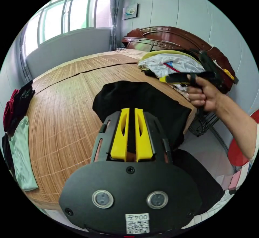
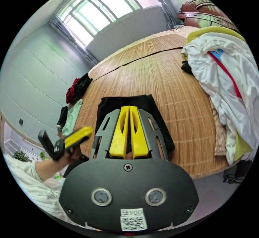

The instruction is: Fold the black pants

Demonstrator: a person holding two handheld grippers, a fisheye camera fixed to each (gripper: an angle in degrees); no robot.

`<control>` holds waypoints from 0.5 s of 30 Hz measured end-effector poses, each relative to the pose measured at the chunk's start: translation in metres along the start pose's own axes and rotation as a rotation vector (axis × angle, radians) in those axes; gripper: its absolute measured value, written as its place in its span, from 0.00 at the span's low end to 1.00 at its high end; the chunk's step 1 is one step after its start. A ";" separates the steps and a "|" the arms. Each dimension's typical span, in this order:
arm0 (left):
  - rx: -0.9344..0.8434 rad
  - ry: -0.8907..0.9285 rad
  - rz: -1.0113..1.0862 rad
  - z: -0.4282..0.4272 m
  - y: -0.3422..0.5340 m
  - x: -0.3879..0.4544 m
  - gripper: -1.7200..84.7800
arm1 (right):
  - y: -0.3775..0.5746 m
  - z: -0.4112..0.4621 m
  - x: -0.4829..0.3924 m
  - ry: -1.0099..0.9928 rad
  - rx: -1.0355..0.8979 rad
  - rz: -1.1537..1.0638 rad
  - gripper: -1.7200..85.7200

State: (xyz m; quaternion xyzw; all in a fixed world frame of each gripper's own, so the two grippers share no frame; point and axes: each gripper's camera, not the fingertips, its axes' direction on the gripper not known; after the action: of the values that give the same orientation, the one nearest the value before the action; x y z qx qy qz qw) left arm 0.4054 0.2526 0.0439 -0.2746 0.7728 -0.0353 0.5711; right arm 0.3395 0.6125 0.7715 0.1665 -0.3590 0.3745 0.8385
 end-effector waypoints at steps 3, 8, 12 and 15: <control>-0.043 0.009 -0.016 0.028 -0.048 -0.029 0.04 | 0.051 -0.023 0.002 0.000 0.025 0.004 0.03; -0.228 -0.046 -0.001 0.096 -0.092 -0.052 0.04 | 0.102 -0.019 0.016 0.033 0.041 0.006 0.05; -0.311 0.003 -0.105 0.133 -0.085 -0.082 0.04 | 0.108 -0.014 0.035 0.066 0.048 0.000 0.02; -0.325 -0.007 -0.082 0.135 -0.091 -0.092 0.04 | 0.103 -0.021 0.042 0.069 0.051 0.000 0.02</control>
State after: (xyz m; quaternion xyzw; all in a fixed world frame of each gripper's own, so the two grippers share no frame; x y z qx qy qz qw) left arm 0.5805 0.2529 0.1101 -0.3946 0.7545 0.0680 0.5200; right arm 0.2916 0.7141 0.7889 0.1747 -0.3203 0.3891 0.8459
